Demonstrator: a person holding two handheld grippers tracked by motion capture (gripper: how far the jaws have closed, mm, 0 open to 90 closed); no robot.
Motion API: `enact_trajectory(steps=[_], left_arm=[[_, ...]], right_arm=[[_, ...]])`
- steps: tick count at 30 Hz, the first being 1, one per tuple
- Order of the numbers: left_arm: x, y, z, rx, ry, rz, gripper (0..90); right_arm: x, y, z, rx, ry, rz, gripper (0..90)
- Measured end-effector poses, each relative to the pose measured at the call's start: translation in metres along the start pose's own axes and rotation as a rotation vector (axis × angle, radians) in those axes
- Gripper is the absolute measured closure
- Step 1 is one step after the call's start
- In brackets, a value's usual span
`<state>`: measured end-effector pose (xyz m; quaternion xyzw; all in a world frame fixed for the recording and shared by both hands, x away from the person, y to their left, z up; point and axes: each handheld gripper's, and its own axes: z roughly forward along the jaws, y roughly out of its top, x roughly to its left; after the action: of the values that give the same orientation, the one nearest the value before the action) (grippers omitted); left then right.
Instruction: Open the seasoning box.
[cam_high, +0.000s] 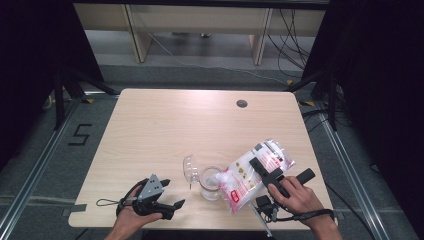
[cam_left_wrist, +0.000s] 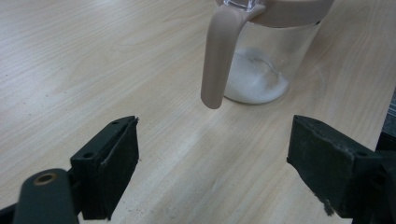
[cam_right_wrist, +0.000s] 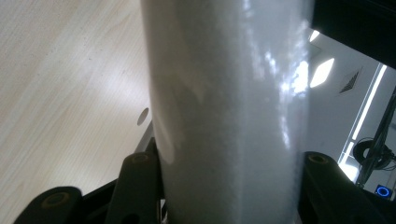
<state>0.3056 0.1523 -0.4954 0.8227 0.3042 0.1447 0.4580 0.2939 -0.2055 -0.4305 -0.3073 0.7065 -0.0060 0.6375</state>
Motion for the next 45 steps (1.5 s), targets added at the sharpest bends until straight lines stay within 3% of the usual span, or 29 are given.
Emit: enact_trajectory(steps=[4,5,7,8,18,19,21,22,26,29,30,34,36,38,41,43,45], left_arm=[[-0.0001,0.0000,0.0000,0.000,0.000,0.000,16.2],[-0.0013,-0.0004,0.0002,-0.001,0.001,-0.022,16.2],[-0.0003,0.0000,-0.0001,0.002,0.001,-0.005,16.2],[-0.0014,-0.0004,0.0002,0.003,0.000,-0.023,16.2],[-0.0022,-0.0006,0.0009,-0.002,-0.001,-0.033,16.2],[0.0003,-0.0004,-0.0002,0.021,0.009,-0.006,16.2],[0.0003,-0.0004,-0.0003,0.021,0.009,-0.005,16.2],[-0.0020,-0.0005,0.0006,-0.003,-0.001,-0.033,16.2],[-0.0017,-0.0005,0.0003,-0.002,0.000,-0.028,16.2],[0.0002,0.0000,0.0002,-0.001,-0.005,-0.001,16.2],[-0.0018,-0.0005,0.0005,-0.003,0.000,-0.031,16.2],[-0.0015,-0.0003,0.0003,-0.002,0.000,-0.026,16.2],[0.0000,0.0001,-0.0001,0.003,0.000,0.001,16.2],[-0.0016,-0.0004,0.0002,0.004,-0.001,-0.025,16.2],[-0.0018,-0.0004,0.0004,-0.003,0.000,-0.029,16.2],[0.0001,0.0002,0.0000,0.000,0.000,-0.002,16.2],[0.0000,0.0002,-0.0001,0.000,0.000,-0.001,16.2]], right_arm=[[-0.0014,-0.0006,-0.0001,-0.003,-0.001,-0.012,58.4],[-0.0015,-0.0008,-0.0001,-0.003,-0.002,-0.012,58.5],[-0.0014,-0.0009,-0.0002,-0.001,-0.003,-0.013,58.6],[-0.0016,-0.0009,-0.0001,-0.002,-0.003,-0.014,58.6],[0.0003,-0.0002,-0.0003,0.001,-0.003,-0.003,59.2],[0.0004,-0.0002,-0.0004,0.002,-0.005,-0.003,59.4],[-0.0007,-0.0007,-0.0004,-0.002,-0.004,-0.012,59.5],[-0.0001,-0.0005,-0.0005,0.000,-0.007,-0.005,59.7],[-0.0005,-0.0008,-0.0012,0.002,-0.004,0.001,60.1],[-0.0018,-0.0007,-0.0015,0.000,0.001,-0.005,60.7],[-0.0026,-0.0008,-0.0014,-0.003,0.001,-0.017,60.8],[-0.0023,-0.0007,-0.0013,-0.004,0.001,-0.014,61.5],[-0.0023,-0.0007,-0.0014,-0.004,0.001,-0.012,61.9],[-0.0026,-0.0007,-0.0015,-0.005,-0.001,-0.013,62.1],[-0.0031,-0.0007,-0.0018,-0.006,-0.005,-0.014,62.5],[-0.0022,-0.0006,-0.0019,-0.003,-0.007,-0.003,62.7],[-0.0015,-0.0009,-0.0021,0.000,-0.005,0.006,62.8]])
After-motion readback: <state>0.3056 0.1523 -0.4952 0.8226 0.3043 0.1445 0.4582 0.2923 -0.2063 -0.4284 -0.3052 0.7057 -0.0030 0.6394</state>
